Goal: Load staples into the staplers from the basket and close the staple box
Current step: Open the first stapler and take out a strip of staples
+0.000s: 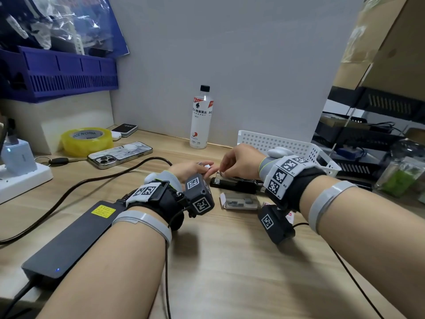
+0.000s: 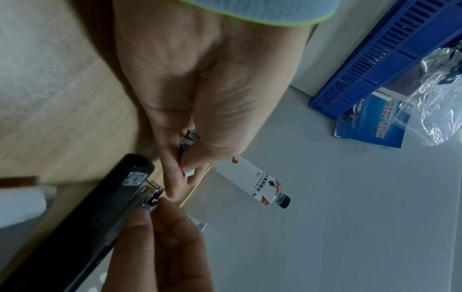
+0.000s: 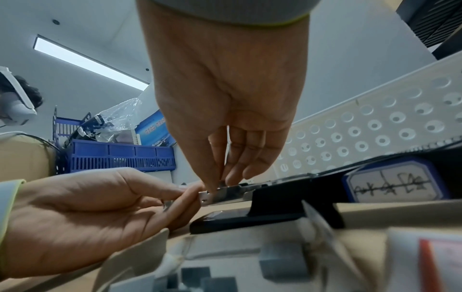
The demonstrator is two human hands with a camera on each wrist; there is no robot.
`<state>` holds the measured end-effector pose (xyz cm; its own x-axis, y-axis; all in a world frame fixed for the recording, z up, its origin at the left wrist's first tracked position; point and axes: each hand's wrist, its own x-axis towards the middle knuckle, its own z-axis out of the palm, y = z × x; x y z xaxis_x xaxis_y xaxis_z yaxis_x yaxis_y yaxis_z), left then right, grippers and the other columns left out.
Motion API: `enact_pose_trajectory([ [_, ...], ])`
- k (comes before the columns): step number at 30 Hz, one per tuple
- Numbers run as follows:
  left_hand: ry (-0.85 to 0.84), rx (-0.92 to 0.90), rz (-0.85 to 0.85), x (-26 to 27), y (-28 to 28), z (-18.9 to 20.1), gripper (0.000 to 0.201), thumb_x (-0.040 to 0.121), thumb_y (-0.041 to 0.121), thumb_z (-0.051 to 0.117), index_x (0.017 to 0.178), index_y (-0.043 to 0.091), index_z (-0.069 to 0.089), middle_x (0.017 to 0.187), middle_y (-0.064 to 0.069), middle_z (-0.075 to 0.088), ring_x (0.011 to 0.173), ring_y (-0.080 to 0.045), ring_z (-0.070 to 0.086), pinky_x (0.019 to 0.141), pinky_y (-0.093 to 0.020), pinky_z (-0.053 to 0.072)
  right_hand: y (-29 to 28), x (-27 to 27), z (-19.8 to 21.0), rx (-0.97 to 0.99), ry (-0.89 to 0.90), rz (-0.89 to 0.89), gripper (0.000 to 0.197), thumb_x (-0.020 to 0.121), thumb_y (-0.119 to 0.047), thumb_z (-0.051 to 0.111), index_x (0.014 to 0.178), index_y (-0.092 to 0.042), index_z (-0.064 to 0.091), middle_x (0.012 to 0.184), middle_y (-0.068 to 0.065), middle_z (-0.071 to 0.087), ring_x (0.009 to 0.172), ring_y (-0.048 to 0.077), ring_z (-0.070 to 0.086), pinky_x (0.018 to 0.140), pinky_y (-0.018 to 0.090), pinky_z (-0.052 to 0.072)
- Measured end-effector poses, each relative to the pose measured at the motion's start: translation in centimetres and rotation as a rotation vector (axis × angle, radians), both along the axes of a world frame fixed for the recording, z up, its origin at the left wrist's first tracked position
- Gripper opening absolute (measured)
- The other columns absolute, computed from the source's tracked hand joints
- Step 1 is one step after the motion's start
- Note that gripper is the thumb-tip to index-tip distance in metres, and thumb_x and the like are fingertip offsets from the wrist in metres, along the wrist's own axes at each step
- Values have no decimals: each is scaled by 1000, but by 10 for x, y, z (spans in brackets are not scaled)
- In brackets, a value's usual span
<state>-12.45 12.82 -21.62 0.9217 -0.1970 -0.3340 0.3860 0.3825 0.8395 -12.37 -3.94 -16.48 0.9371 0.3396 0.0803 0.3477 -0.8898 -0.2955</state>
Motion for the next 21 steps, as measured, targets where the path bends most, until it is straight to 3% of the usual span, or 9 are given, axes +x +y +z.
enact_pose_trajectory([
  [2,-35,4,-50,0,4,1,37,98,-6,45,132,4,54,105,-13,67,85,-16,70,70,-22,57,2,0,0,-23,-15,7,13,78,-16,75,88,-23,79,67,-17,64,66,1,57,57,14,39],
  [4,-3,-22,-62,-1,7,4,34,98,-9,43,128,3,56,105,-19,66,74,-18,74,62,-25,61,4,0,1,-28,-13,10,13,79,-16,75,89,-22,79,67,-17,63,65,0,56,56,13,37],
  [8,8,-12,-95,-3,8,8,38,98,-9,42,132,2,55,104,-20,66,82,-19,69,67,-26,60,5,0,3,-37,-5,13,12,80,-17,77,91,-21,79,68,-15,62,64,0,55,55,14,37],
  [13,27,-47,-62,-5,7,9,38,99,-9,40,133,1,53,102,-22,65,86,-21,66,59,-26,60,5,3,2,-69,-14,26,13,79,-21,80,92,-22,77,69,-14,60,63,2,54,55,16,37],
  [17,37,-93,-53,-7,7,9,38,98,-9,42,133,1,54,102,-22,66,89,-21,66,63,-26,60,2,3,7,-14,-27,43,3,86,-21,74,87,-24,73,70,-12,65,68,7,60,65,21,46],
  [21,18,-115,-22,-6,6,7,36,98,-7,44,130,2,57,100,-21,68,90,-19,67,73,-26,58,2,5,6,100,17,48,14,95,-19,64,84,-20,71,81,-4,78,75,7,75,86,33,59],
])
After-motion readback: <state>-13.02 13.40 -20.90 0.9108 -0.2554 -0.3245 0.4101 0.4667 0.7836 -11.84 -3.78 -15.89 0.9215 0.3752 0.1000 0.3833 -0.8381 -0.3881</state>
